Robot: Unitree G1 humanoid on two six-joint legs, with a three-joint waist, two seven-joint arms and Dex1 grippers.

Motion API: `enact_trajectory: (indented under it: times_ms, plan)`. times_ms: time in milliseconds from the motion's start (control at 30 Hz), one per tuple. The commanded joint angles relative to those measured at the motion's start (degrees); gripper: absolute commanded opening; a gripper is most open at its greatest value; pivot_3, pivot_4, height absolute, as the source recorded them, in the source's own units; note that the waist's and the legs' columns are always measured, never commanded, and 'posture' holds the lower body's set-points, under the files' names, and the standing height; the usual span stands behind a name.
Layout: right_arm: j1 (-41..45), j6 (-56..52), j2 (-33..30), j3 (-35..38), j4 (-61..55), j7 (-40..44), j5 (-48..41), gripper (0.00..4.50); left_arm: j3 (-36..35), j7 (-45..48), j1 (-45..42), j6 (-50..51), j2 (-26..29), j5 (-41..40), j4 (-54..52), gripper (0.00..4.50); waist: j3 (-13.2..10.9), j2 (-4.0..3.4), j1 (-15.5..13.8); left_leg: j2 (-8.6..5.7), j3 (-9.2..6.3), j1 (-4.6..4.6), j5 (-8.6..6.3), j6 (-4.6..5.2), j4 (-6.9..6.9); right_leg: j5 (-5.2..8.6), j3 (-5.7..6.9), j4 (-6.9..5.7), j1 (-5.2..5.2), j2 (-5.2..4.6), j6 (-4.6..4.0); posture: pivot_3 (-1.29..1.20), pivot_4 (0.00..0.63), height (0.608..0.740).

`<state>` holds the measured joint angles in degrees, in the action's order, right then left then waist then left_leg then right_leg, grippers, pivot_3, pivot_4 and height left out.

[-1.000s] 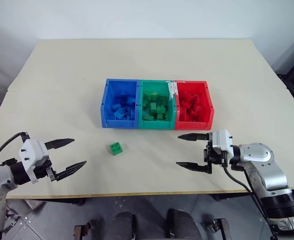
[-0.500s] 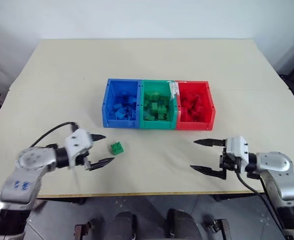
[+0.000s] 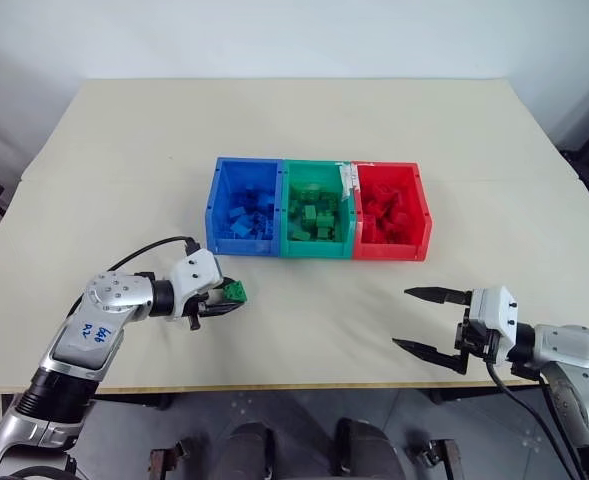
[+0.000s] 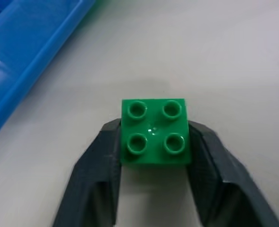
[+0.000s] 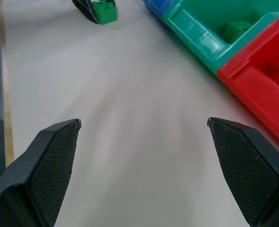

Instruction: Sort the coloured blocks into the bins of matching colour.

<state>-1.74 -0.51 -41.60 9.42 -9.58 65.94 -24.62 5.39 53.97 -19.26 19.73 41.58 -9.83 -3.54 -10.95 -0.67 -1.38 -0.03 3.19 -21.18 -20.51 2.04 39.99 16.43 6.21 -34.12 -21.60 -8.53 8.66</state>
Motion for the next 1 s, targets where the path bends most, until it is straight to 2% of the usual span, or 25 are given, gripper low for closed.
enact_trajectory:
  times_ms: [33,133,300,433,533,667,833,1000]
  plan:
    - [-1.25,-0.56,0.08,2.67,-2.84,-2.23,-1.57,4.50,-3.98,2.93,-1.69,-4.89,-2.02,-5.68,-1.07,1.49,0.00,0.01,-0.10,0.00,-0.02,-0.04,0.00,0.00,0.00,0.00,0.01,0.01,-0.01,0.00,0.00,0.00,0.150,0.740]
    - [-2.43,-1.18,1.51,4.68,-3.88,-5.31,-2.89,4.50,-5.65,2.35,-6.92,-3.09,-5.03,-9.62,-1.64,1.49,-0.01,0.02,-0.32,-0.03,-0.07,-0.07,-0.01,0.01,0.02,0.00,0.04,0.02,-0.01,-0.03,0.00,0.00,0.150,0.740]
    - [-3.49,-1.90,5.25,8.14,-5.27,-11.29,-5.11,4.50,-1.12,0.96,-19.59,-2.78,-11.37,-7.13,4.57,1.49,0.01,0.04,-0.69,-0.21,-0.12,-0.09,0.02,0.05,0.10,-0.03,0.07,0.02,0.07,-0.01,0.05,0.00,0.150,0.740]
    - [-3.32,0.60,8.14,10.37,-5.72,-17.15,-2.86,4.50,2.98,-4.58,-31.20,-8.59,-19.76,-0.27,19.92,1.49,0.01,0.04,-0.93,-0.34,0.02,-0.06,0.03,0.05,0.06,-0.04,0.06,0.04,0.06,0.04,0.07,0.00,0.150,0.740]
    - [-3.52,0.31,9.28,10.29,-6.93,-19.62,-2.40,4.50,3.31,-8.34,-37.88,-13.07,-24.36,2.73,32.14,1.49,0.00,0.06,-0.89,-0.33,0.48,-0.10,0.04,0.05,0.05,-0.04,0.07,0.07,0.04,0.07,0.07,0.00,0.150,0.740]
    - [-4.50,-0.65,10.22,9.42,-10.09,-22.12,-2.01,4.50,2.04,-8.89,-41.85,-19.03,-27.18,3.61,43.60,2.82,0.00,0.06,-0.12,-0.30,0.54,-0.13,0.04,0.05,-0.06,-0.04,0.09,0.15,-0.02,0.11,0.07,0.00,0.150,0.740]
    - [-6.19,-1.05,10.81,9.16,-12.74,-23.49,-2.35,4.50,1.16,-1.44,-38.27,-21.93,-25.26,1.43,40.02,4.41,-0.01,0.06,0.06,-0.28,0.57,-0.18,0.04,0.05,-0.10,-0.04,0.12,0.16,-0.12,0.11,0.07,0.00,0.150,0.740]
    - [-4.72,-0.82,8.38,7.70,-11.83,-19.14,-3.06,4.50,-2.75,4.95,-27.42,-23.97,-16.93,-2.07,28.31,4.46,0.00,0.05,0.56,-0.19,0.51,-0.12,0.04,0.05,-0.07,-0.04,0.05,0.12,-0.12,0.11,0.07,0.00,0.150,0.740]
